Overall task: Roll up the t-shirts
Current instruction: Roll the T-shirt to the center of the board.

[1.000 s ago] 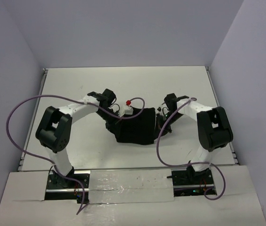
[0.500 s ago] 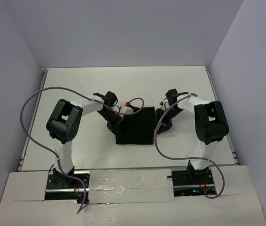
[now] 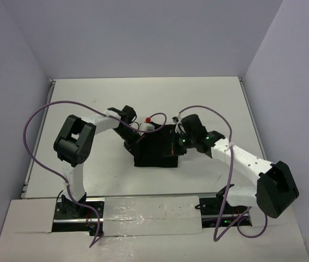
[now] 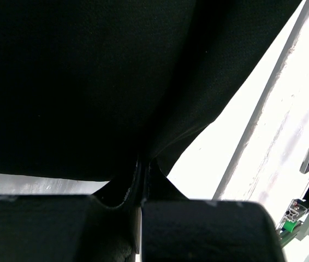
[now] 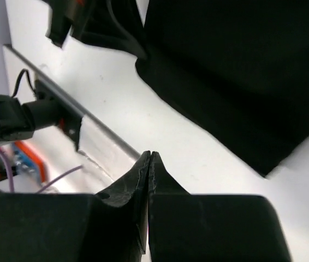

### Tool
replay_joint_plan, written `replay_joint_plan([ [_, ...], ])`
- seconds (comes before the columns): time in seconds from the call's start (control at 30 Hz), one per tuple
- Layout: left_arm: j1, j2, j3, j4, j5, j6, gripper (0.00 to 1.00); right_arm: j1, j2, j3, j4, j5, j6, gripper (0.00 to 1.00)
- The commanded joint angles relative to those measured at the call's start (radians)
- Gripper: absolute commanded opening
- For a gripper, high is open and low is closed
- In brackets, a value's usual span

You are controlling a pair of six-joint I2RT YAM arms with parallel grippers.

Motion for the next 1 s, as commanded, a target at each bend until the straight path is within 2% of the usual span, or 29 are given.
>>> replay_joint_plan([
  [0.0, 0.004, -0.012, 0.042, 0.035, -0.005, -0.017, 0.0, 0.059, -0.012, -0.124, 0.314, 0.01, 0.224, 0.0],
  [0.27, 0.004, -0.012, 0.059, 0.049, -0.015, -0.042, 0.01, 0.071, 0.163, -0.19, 0.495, 0.097, 0.303, 0.0],
  [0.43, 0.002, -0.017, 0.056, 0.049, -0.032, -0.051, 0.02, 0.068, 0.28, -0.178, 0.484, 0.13, 0.298, 0.0],
  [0.6, 0.002, -0.017, 0.044, 0.053, -0.043, -0.055, 0.03, 0.066, 0.271, -0.169, 0.451, 0.174, 0.281, 0.0],
  [0.73, 0.004, -0.021, 0.04, 0.05, -0.048, -0.048, 0.13, 0.057, 0.307, -0.16, 0.451, 0.196, 0.255, 0.0],
  [0.97, 0.004, -0.04, 0.077, 0.024, -0.109, -0.026, 0.24, 0.02, 0.384, -0.145, 0.448, 0.197, 0.235, 0.0],
])
